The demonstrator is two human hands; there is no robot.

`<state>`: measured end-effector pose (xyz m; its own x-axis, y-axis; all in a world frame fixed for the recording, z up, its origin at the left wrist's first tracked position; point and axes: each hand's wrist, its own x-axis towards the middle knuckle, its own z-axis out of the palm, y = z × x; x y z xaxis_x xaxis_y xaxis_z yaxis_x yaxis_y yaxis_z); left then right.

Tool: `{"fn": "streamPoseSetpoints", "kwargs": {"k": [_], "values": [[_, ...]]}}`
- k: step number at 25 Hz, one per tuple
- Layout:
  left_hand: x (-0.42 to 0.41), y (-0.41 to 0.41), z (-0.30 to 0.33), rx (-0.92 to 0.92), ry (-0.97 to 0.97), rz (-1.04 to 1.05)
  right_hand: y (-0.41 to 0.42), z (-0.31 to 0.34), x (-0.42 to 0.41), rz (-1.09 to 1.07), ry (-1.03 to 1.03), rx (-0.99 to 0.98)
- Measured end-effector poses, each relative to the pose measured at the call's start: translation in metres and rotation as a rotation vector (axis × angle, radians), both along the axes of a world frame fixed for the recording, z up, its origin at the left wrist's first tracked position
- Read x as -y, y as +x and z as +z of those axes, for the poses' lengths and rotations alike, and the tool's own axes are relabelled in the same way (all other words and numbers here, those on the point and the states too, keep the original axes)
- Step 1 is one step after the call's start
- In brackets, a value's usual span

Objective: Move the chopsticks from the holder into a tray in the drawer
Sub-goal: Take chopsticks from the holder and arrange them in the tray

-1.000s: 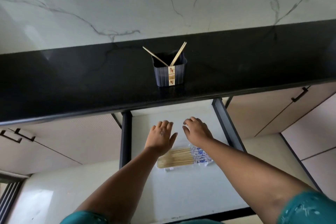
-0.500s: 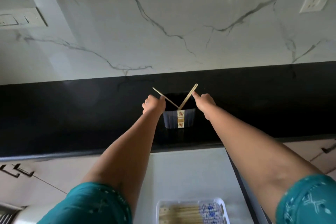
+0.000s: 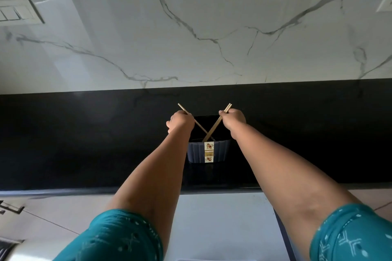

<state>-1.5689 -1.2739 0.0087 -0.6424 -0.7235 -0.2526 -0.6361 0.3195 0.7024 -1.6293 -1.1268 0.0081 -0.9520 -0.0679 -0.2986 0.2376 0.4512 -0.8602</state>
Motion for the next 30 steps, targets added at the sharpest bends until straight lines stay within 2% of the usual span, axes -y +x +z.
{"fn": "streamPoseSetpoints", "kwargs": {"k": [4, 7, 9, 12, 18, 22, 26, 28, 30], "values": [[-0.009, -0.003, 0.007, -0.237, 0.111, 0.109, 0.003, 0.009, -0.001, -0.016, 0.0, -0.08], [-0.023, 0.005, 0.015, -0.382, -0.078, -0.055, 0.009, 0.024, -0.002, 0.022, -0.036, -0.178], [-0.036, 0.014, 0.02, -0.403, -0.214, -0.187, 0.019, 0.036, 0.001, 0.073, 0.032, -0.317], [-0.053, 0.028, 0.024, -0.403, -0.214, -0.268, 0.042, 0.052, 0.008, 0.124, 0.167, -0.534], [-0.07, 0.042, 0.048, -0.341, -0.123, -0.436, 0.07, 0.081, 0.01, 0.148, 0.144, -0.612], [-0.072, 0.054, 0.065, -0.406, -0.147, -0.304, 0.091, 0.102, 0.008, 0.177, -0.044, -0.555], [-0.07, 0.078, 0.094, -0.616, -0.008, -0.147, 0.121, 0.132, 0.01, 0.216, -0.222, -0.504], [-0.067, 0.094, 0.112, -0.751, 0.118, -0.083, 0.135, 0.137, -0.001, 0.219, -0.16, -0.574], [-0.065, 0.113, 0.123, -0.874, 0.355, 0.052, 0.15, 0.123, -0.018, 0.238, 0.015, -0.648]]}}
